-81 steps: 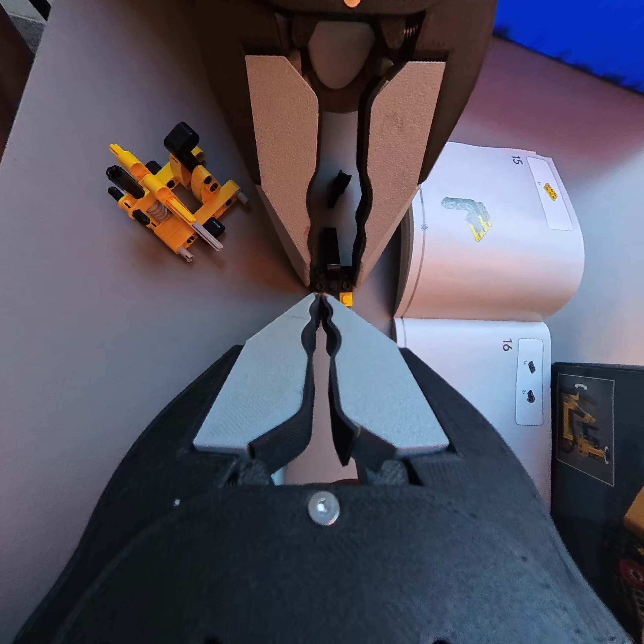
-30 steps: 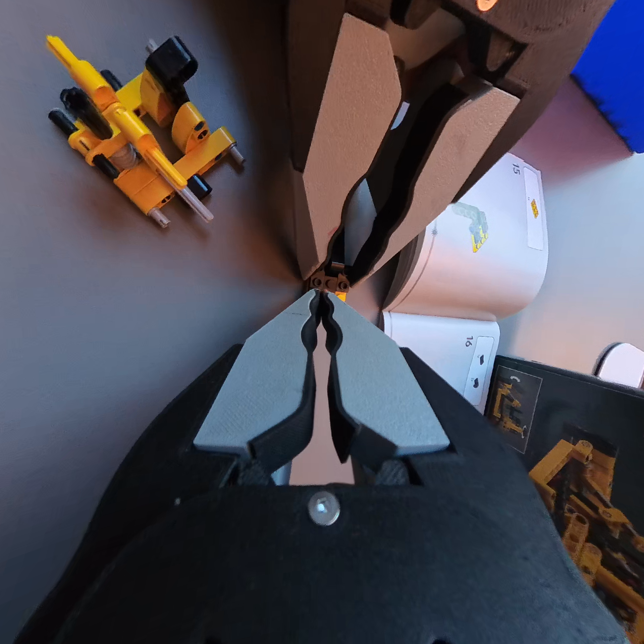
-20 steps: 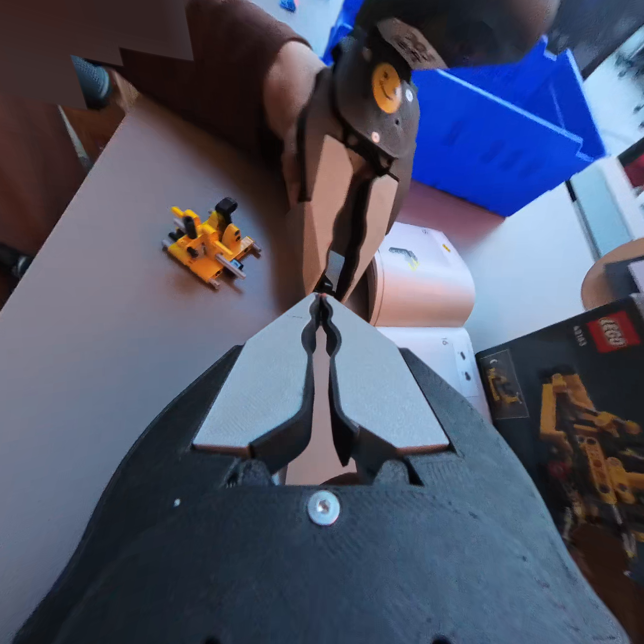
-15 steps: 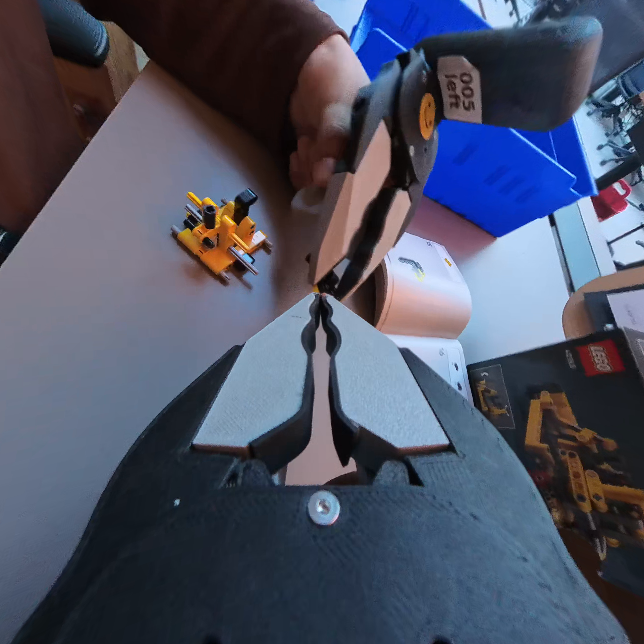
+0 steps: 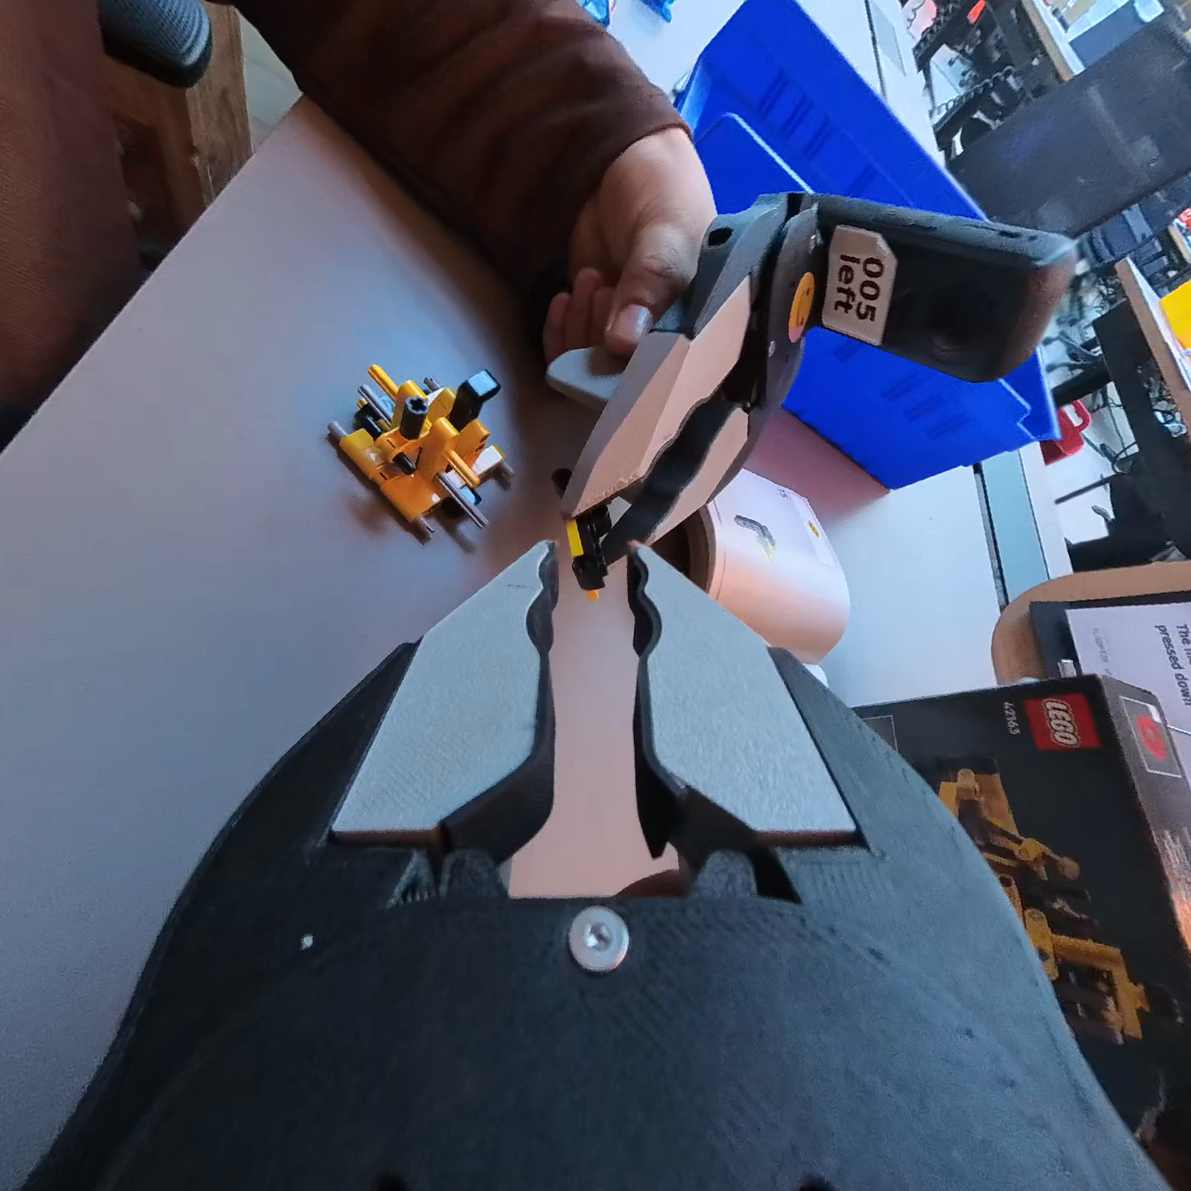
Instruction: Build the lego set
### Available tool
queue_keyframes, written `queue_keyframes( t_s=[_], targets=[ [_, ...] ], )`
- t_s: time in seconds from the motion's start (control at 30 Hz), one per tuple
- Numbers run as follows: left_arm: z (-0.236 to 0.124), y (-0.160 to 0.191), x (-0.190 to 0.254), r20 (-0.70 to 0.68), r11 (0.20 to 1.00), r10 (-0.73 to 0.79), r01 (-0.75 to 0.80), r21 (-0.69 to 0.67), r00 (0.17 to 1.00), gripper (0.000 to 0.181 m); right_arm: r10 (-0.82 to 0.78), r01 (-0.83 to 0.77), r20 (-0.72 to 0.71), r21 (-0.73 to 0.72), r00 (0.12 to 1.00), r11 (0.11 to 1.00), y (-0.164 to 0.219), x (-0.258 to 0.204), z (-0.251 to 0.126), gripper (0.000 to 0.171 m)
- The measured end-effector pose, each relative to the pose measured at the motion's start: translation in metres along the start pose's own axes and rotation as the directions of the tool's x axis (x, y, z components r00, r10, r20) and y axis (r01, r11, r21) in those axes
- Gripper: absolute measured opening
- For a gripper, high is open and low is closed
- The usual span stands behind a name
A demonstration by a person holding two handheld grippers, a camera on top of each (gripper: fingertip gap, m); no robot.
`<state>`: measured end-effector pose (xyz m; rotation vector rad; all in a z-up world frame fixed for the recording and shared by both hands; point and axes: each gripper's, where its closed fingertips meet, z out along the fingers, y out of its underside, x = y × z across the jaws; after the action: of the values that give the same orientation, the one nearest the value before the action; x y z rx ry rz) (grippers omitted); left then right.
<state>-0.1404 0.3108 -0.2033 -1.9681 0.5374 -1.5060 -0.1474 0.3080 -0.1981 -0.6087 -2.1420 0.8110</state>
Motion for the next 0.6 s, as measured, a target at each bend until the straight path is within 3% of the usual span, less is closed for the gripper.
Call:
queue_keyframes(
  t_s=[0.07, 0.43, 0.5, 0.6],
  targets=[
    [0.001, 0.001, 0.0, 0.001, 1.0, 0.002, -0.002, -0.008, 1.0, 0.022, -0.026, 0.026, 0.005, -0.014, 1.0, 1.0, 0.002, -0.003, 0.002, 0.007],
    [0.0, 0.004, 0.0, 0.013, 0.999, 0.038, -0.038, -0.028, 0.999, 0.022, -0.126, 0.124, -0.047, -0.044, 0.991, 0.991, 0.0, -0.004, 0.005, 0.006],
    [-0.001, 0.003, -0.004, 0.055, 0.997, 0.076, -0.075, -0.032, 0.996, 0.022, -0.08, 0.079, -0.047, -0.027, 0.996, 0.997, 0.002, -0.002, 0.006, 0.007],
    [-0.006, -0.001, -0.008, 0.139, 0.987, 0.158, -0.153, -0.044, 0.978, 0.022, -0.043, 0.043, -0.09, 0.001, 0.995, 0.999, 0.003, 0.007, 0.002, 0.022]
  ],
)
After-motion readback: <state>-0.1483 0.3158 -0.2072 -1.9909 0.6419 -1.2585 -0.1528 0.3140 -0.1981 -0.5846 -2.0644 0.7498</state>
